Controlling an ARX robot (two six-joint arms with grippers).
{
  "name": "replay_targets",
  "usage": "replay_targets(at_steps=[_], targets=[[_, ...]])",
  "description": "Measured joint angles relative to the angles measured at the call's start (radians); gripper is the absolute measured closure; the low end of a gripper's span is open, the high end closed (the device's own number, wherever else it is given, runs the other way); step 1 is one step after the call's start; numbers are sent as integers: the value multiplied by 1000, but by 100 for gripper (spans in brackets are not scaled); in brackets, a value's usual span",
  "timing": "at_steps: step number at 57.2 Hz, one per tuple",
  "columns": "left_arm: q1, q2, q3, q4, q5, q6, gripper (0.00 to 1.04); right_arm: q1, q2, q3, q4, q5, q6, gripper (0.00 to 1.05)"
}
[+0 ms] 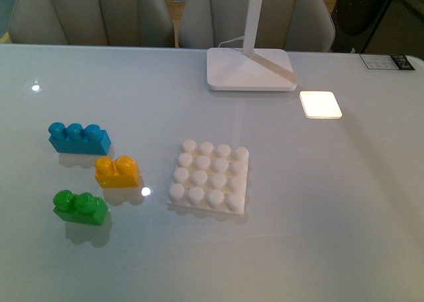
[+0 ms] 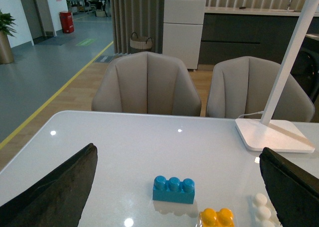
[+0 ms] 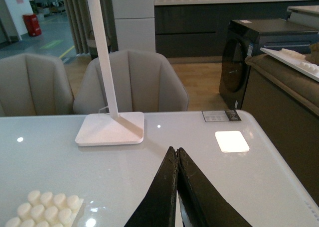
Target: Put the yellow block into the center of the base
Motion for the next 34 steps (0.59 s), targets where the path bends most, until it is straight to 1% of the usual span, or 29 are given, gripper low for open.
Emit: replay_targets(at_steps=[9, 13, 15, 27, 29, 31, 32, 34], targets=[[0, 0, 0, 0, 0, 0, 7, 0, -42, 0, -42, 0, 0, 103], [0, 0, 0, 0, 0, 0, 7, 0, -146, 0, -180, -1, -1, 103], [0, 0, 0, 0, 0, 0, 7, 0, -178, 0, -204, 0, -1, 103], [0, 0, 0, 0, 0, 0, 7, 0, -211, 0, -216, 0, -1, 103], [0, 0, 0, 0, 0, 0, 7, 0, -211, 0, -216, 0, -2, 96], [0, 0, 0, 0, 0, 0, 7, 0, -212, 0, -216, 0, -2, 87], [0, 0, 0, 0, 0, 0, 7, 0, -212, 0, -216, 0, -2, 86], [0, 0, 0, 0, 0, 0, 7, 0, -212, 0, -216, 0, -2, 79]])
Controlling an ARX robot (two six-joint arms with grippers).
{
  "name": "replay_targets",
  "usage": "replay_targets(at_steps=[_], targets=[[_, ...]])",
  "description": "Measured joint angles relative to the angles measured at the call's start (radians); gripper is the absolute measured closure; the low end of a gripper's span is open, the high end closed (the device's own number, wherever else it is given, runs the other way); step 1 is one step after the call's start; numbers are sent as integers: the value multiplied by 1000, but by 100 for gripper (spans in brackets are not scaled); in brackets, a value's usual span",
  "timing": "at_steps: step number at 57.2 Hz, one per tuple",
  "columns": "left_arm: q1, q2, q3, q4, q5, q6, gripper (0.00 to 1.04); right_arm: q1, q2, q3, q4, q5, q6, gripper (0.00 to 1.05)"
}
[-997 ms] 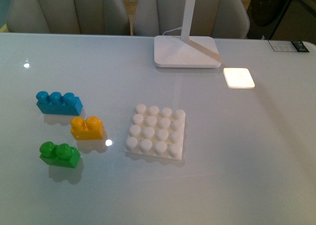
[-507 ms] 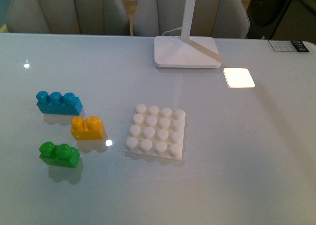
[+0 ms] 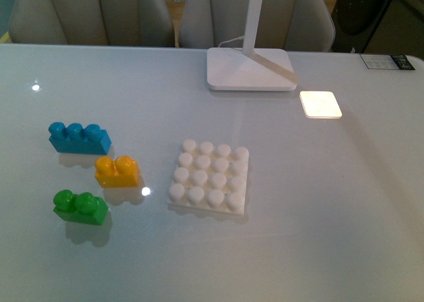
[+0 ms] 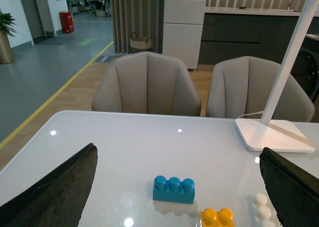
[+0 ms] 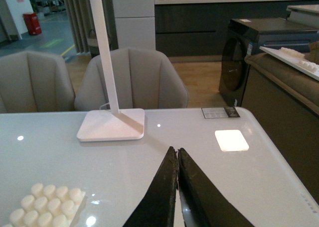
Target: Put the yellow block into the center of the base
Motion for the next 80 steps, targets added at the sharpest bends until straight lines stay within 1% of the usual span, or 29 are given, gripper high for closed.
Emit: replay_targets(at_steps=[4, 5, 7, 10, 11, 16, 17, 19, 21, 22, 24, 28, 32, 37, 49, 56, 59, 66, 71, 80], targets=[[0, 0, 0, 0, 0, 0, 7, 0, 0, 0, 0, 0, 0, 65], [0, 0, 0, 0, 0, 0, 7, 0, 0, 0, 0, 0, 0, 63], [0, 0, 0, 0, 0, 0, 7, 0, 0, 0, 0, 0, 0, 52], [0, 0, 0, 0, 0, 0, 7, 0, 0, 0, 0, 0, 0, 42], [0, 0, 0, 0, 0, 0, 7, 0, 0, 0, 0, 0, 0, 40], [0, 0, 0, 0, 0, 0, 7, 0, 0, 0, 0, 0, 0, 23], [0, 0, 0, 0, 0, 0, 7, 0, 0, 0, 0, 0, 0, 21], [-5, 18, 14, -44, -17, -15, 7, 0, 0, 0, 0, 0, 0, 14], [-18, 75, 58, -155, -44, -37, 7, 0, 0, 0, 0, 0, 0, 8], [-24, 113, 78, -199, -51, -53, 7, 0, 0, 0, 0, 0, 0, 7], [-31, 163, 100, -240, -51, -69, 7, 0, 0, 0, 0, 0, 0, 8], [-53, 257, 119, -232, -51, -96, 7, 0, 0, 0, 0, 0, 0, 9], [-68, 359, 143, -172, -50, -115, 7, 0, 0, 0, 0, 0, 0, 9], [-89, 513, 178, -55, -50, -127, 7, 0, 0, 0, 0, 0, 0, 9], [-189, 949, 262, 235, -65, -120, 7, 0, 0, 0, 0, 0, 0, 9], [-229, 1222, 319, 359, -71, -121, 7, 0, -1, 0, 0, 0, 0, 9], [-238, 1327, 345, 391, -91, -116, 7, 0, -1, 0, 0, 0, 0, 9], [-252, 1507, 399, 437, -108, -116, 7, 0, -1, 0, 0, 0, 0, 9], [-265, 1617, 439, 441, -113, -121, 7, 0, -1, 0, 0, 0, 0, 9], [-295, 1746, 496, 445, -121, -136, 7, 0, -1, 0, 0, 0, 0, 9]])
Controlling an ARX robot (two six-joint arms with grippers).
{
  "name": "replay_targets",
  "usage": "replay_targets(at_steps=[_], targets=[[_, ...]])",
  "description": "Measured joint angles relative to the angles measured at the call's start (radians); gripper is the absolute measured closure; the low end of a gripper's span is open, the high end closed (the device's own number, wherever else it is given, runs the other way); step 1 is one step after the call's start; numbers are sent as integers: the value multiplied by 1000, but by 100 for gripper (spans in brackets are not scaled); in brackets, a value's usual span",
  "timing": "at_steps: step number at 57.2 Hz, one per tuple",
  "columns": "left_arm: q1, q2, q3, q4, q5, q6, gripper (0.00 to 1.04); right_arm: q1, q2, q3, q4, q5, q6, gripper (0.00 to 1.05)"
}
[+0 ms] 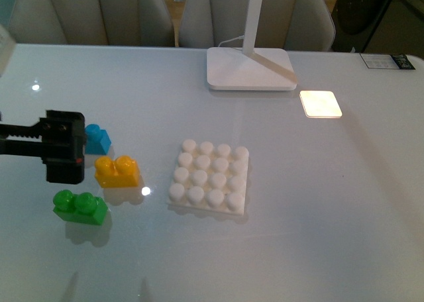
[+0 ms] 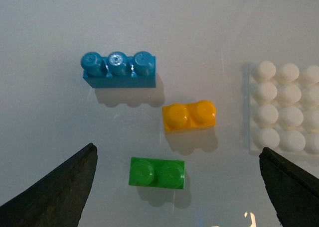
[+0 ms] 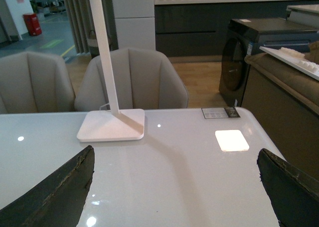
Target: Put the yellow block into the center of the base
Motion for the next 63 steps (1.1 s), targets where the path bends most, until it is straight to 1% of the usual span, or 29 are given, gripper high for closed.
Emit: replay_targets(at_steps=[25, 43, 63], targets=[[-47, 274, 116, 41, -15, -28, 7, 0, 0, 0, 0, 0, 0, 9], [-84, 385, 209, 19, -35, -60, 7, 0, 0, 0, 0, 0, 0, 9], [-76, 420, 293, -11, -39, -61, 7, 0, 0, 0, 0, 0, 0, 9]])
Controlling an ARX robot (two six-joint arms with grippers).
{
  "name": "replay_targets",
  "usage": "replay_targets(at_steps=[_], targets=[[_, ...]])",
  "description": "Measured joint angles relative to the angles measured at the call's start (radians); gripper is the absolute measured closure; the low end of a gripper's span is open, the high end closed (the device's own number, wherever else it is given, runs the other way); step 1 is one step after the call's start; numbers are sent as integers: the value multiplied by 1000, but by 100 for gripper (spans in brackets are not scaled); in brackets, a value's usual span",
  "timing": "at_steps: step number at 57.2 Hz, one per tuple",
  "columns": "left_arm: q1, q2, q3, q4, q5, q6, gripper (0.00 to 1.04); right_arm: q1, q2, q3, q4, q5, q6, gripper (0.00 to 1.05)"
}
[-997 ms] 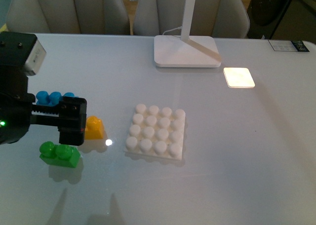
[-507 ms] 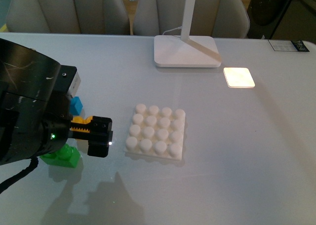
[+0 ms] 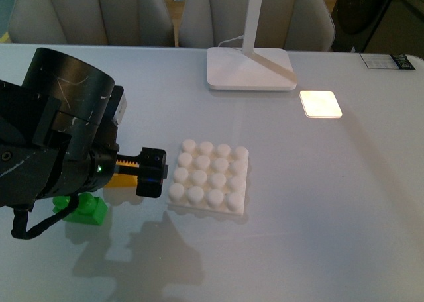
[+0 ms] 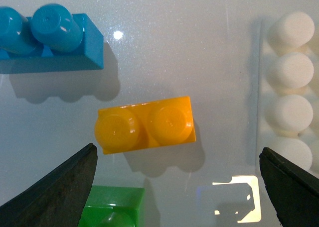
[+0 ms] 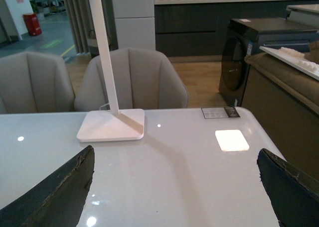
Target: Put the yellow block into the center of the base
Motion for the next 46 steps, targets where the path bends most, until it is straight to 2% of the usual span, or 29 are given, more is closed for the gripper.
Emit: replay_targets(at_steps=[8, 27, 46], targets=[[3, -6, -10, 23, 26, -12, 7, 0, 0, 0, 0, 0, 0, 9], [6, -59, -34, 31, 19, -53, 7, 0, 0, 0, 0, 0, 0, 9], [34, -71, -33, -38, -7, -76, 7, 0, 0, 0, 0, 0, 0, 9]])
